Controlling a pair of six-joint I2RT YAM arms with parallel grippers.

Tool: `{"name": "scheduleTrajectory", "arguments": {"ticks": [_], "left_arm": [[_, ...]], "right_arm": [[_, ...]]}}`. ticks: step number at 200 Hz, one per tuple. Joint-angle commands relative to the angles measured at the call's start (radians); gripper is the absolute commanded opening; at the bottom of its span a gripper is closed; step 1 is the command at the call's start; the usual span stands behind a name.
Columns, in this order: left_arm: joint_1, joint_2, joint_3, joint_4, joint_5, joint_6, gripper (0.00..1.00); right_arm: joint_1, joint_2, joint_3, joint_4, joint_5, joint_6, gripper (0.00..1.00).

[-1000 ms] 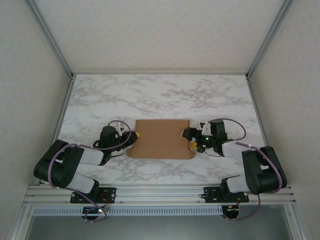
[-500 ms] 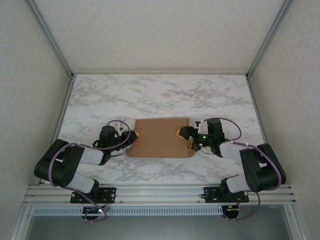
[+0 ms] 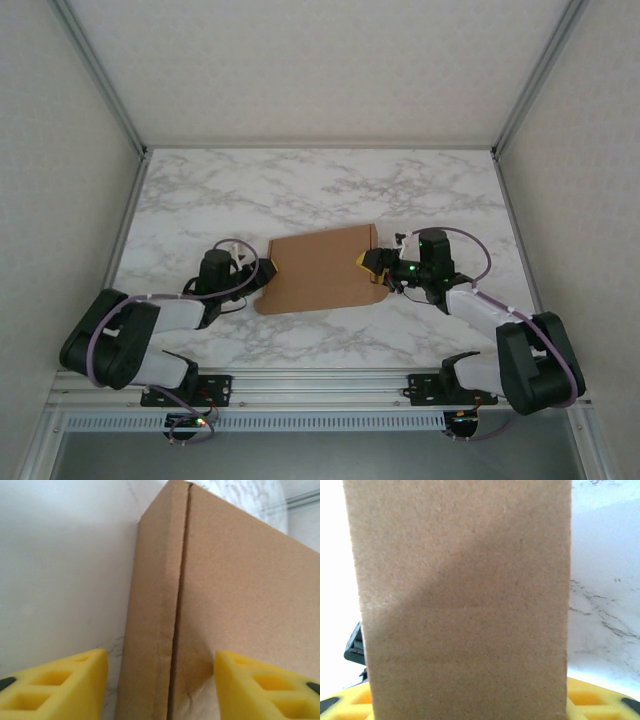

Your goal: Fold the paper box

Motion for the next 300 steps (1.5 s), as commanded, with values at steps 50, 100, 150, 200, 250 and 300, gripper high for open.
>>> {"name": "scheduleTrajectory", "arguments": {"ticks": [50,100,150,200,250,300], "left_arm": [[-0.033,-0.313,0.169,-0.575,-0.235,0.15,0.67],[-0.299,-0.286,0.406,-0.732,-0.468,0.553,0.68],[-0.513,-0.332,0.344,-0.655,-0.442,0.97,0.73],[-0.547,-0.265,0.326,-0.616,-0.465,1.017,0.73],[-0.582,-0.137,0.326,-0.507,-0.578,1.049,0.75],[-0.618,0.01,0.36,-0.384,-0.796,1.042,0.71]], "right_arm": [[-0.03,-0.043,0.044,-0.147,0.074,0.039,0.48],[-0.032,-0.072,0.088,-0.207,0.069,0.124,0.48],[-0.032,-0.087,0.12,-0.219,0.063,0.16,0.49],[-0.032,-0.099,0.121,-0.203,0.053,0.193,0.49],[-0.031,-0.112,0.111,-0.184,0.049,0.229,0.49],[-0.023,-0.121,0.101,-0.158,0.05,0.261,0.49]]}}
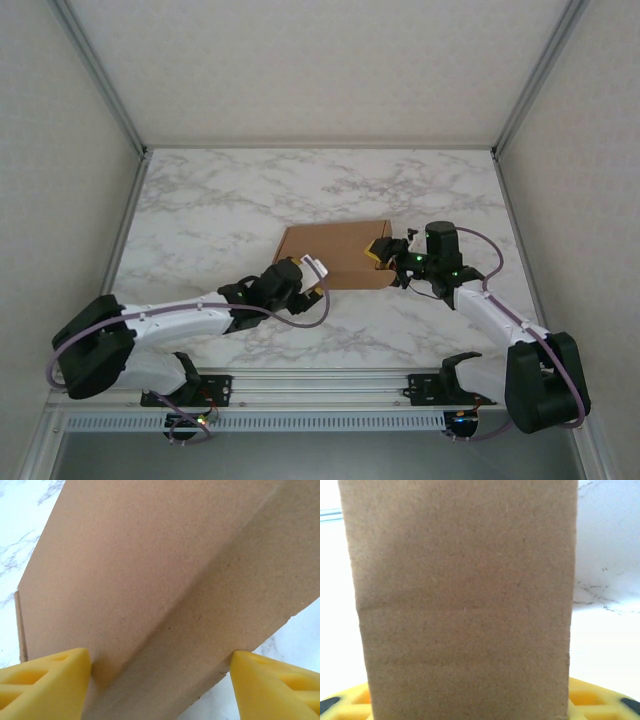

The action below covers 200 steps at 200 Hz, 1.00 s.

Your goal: Fold the paper box

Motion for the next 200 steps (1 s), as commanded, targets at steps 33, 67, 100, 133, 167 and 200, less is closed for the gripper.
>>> {"name": "scheduleTrajectory", "arguments": {"ticks": [33,67,100,133,167,200], "left_arm": [[-0.007,0.091,0.028,0.151,-0.236,-0.002,0.68],[-0.008,0.102,0.027,0.175,-0.213,0.045,0.66],[-0.031,0.044,-0.036,0.216,-0.111,0.206,0.69],[-0.04,0.06,-0.03,0.222,-0.084,0.308,0.7],[-0.06,0.12,-0.016,0.282,-0.147,0.359,0.71],[-0.095,0.205,-0.029,0.45,-0.338,0.455,0.78]], "right_arm": [[0.008,-0.039,0.0,0.046,-0.033,0.064,0.49],[0.008,-0.044,0.0,0.046,-0.037,0.067,0.49],[0.009,-0.04,-0.002,0.05,-0.035,0.071,0.49],[0.009,-0.03,-0.009,0.079,-0.039,0.088,0.49],[0.008,-0.032,-0.005,0.084,-0.044,0.098,0.49],[0.008,-0.025,-0.011,0.119,-0.055,0.132,0.5]]}}
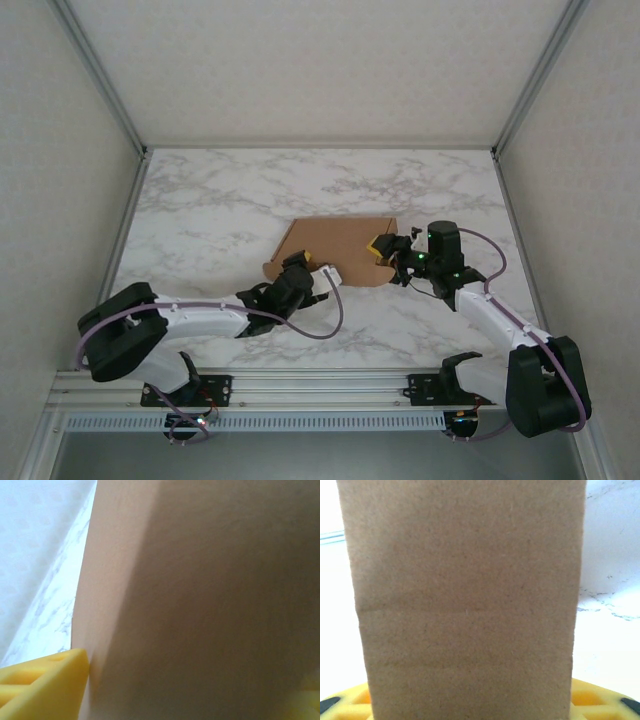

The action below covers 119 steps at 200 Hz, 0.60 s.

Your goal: Fold the paper box

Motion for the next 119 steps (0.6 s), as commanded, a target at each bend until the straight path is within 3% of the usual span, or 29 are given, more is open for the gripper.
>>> {"name": "scheduleTrajectory", "arguments": {"ticks": [1,24,52,119], "left_arm": [[-0.027,0.061,-0.001,0.15,-0.142,0.103,0.78],[-0.032,0.136,0.012,0.284,-0.287,0.174,0.77],[-0.032,0.219,0.052,0.381,-0.382,0.243,0.69],[-0.028,0.239,0.092,0.365,-0.43,0.271,0.47]], "right_arm": [[0.008,-0.005,-0.004,0.086,-0.084,0.047,0.5],[0.008,-0.009,-0.004,0.099,-0.089,0.064,0.5],[0.008,-0.014,-0.002,0.1,-0.09,0.075,0.5],[0.009,-0.023,-0.005,0.095,-0.081,0.102,0.53]]}}
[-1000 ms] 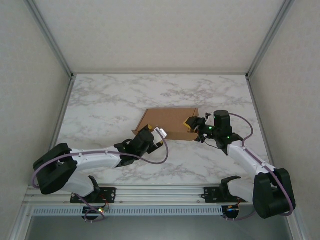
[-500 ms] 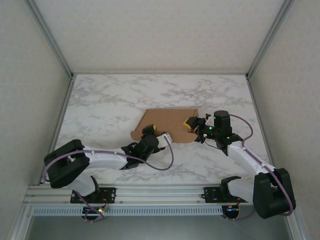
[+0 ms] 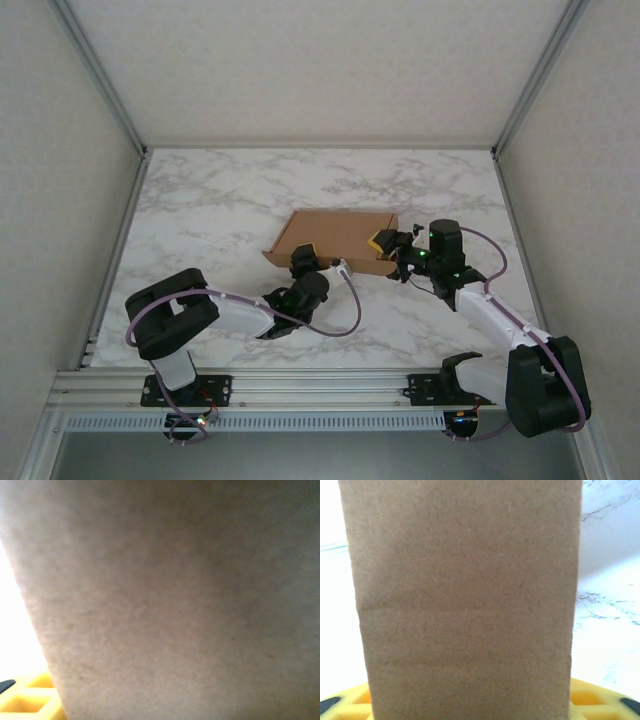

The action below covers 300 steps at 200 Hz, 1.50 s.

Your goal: Fold the paper box

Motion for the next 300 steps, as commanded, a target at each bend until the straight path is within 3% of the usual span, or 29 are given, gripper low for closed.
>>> {"name": "scheduleTrajectory", "arguments": {"ticks": [1,32,83,131,204,239,277,300], "left_arm": [[0.009,-0.001,0.037,0.016,-0.085,0.006,0.46],[0.009,-0.029,0.043,-0.032,-0.086,-0.009,0.42],[0.009,-0.086,0.077,-0.189,-0.069,-0.082,0.32],[0.012,-0.111,0.111,-0.315,-0.045,-0.124,0.29],[0.041,-0.166,0.238,-0.63,0.011,-0.173,0.27],[0.045,-0.191,0.418,-0.984,0.105,-0.22,0.31],[0.044,-0.165,0.664,-1.408,0.316,-0.281,0.32],[0.041,-0.148,0.744,-1.556,0.348,-0.289,0.32]], "right_arm": [[0.013,-0.023,-0.003,0.03,-0.087,0.047,0.53],[0.013,-0.035,-0.01,0.005,-0.077,0.047,0.6],[0.012,-0.082,0.0,-0.033,-0.071,0.03,0.8],[0.009,-0.156,0.032,-0.189,-0.031,-0.048,0.93],[-0.03,-0.347,0.189,-0.606,0.134,-0.301,0.94],[-0.033,-0.358,0.392,-0.845,0.298,-0.588,0.94],[-0.029,-0.335,0.507,-0.916,0.362,-0.809,0.87],[-0.011,-0.287,0.561,-0.948,0.404,-0.875,0.83]]}}
